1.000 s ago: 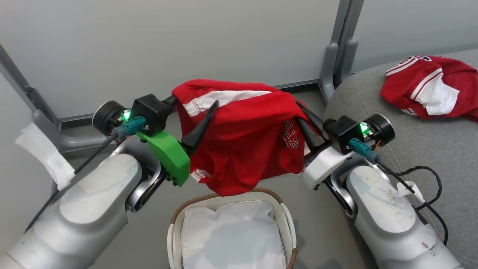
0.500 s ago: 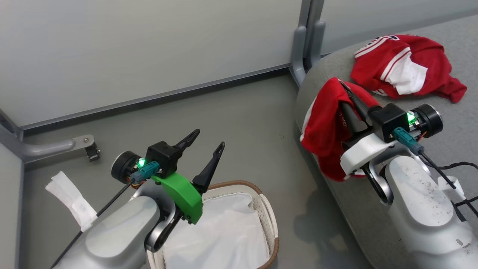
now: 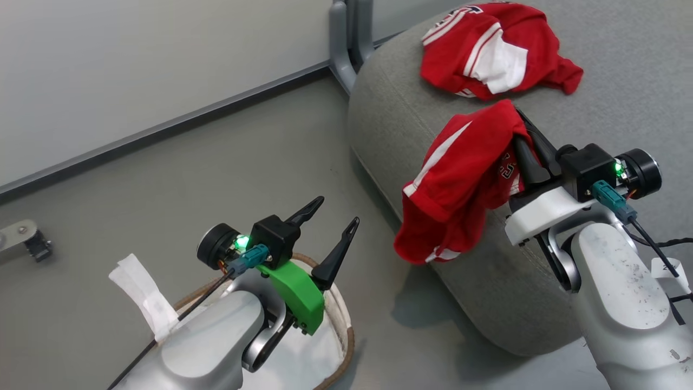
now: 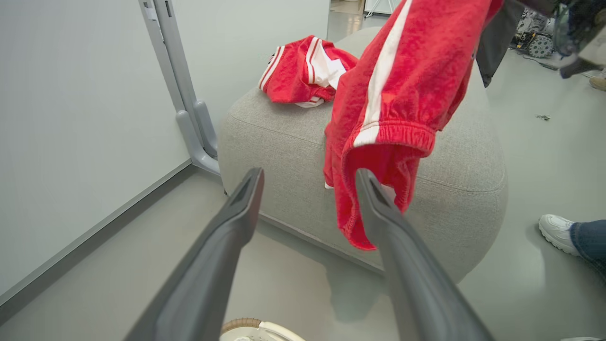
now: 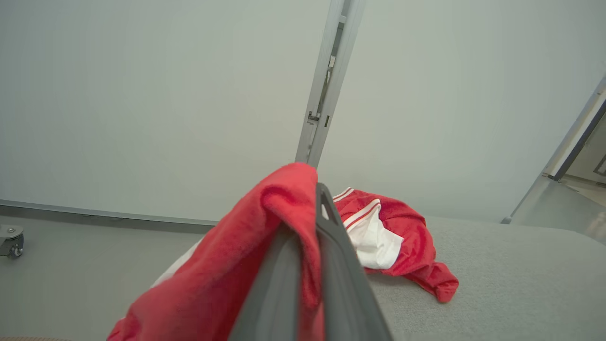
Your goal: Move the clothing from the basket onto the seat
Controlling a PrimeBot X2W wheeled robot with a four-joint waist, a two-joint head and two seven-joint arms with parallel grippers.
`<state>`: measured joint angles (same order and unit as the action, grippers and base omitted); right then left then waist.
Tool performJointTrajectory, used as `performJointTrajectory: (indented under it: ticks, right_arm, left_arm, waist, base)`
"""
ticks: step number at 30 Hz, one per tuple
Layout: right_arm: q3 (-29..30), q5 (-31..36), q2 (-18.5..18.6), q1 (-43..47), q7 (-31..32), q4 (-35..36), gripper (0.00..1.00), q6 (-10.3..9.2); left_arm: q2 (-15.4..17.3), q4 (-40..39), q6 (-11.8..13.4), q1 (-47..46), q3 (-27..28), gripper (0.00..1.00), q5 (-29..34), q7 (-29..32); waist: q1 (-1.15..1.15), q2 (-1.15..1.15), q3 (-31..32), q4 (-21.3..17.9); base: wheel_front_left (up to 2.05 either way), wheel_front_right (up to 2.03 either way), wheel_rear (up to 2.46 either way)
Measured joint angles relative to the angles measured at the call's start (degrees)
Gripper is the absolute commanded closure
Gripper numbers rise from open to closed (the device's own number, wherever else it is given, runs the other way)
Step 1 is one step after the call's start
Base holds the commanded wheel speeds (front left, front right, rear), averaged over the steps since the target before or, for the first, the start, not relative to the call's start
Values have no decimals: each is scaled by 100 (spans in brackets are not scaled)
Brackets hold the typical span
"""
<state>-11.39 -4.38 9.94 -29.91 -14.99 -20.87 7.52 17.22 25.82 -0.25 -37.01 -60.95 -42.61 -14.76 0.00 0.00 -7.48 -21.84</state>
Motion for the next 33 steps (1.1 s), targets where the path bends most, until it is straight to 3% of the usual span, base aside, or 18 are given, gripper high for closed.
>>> performJointTrajectory:
  ticks: [7,16,25,33]
  right_arm:
    - [112,2,-60,-5,-1,22,100,0]
    - [94,-49,9,-417,0,-282,100,0]
    - [-127,-608,673,-2174,112,-1034,100,1]
    - [-31,-1082,1861,-3908,706,-1358,100,1]
  left_arm:
    - [-79,141,-63,-58,-36,0,89,-2]
    - [-137,224,-104,-228,-18,0,149,-12]
    - [-155,232,-102,-425,14,0,299,-20]
    - [-158,166,-48,-645,49,0,459,-22]
  waist:
    - [0,0,-331,-352]
    - [0,0,-728,-343]
    - [0,0,-1167,114]
    - [0,0,-1607,619]
  base:
    - [0,0,0]
    - [0,0,0]
    - [0,0,0]
    - [0,0,0]
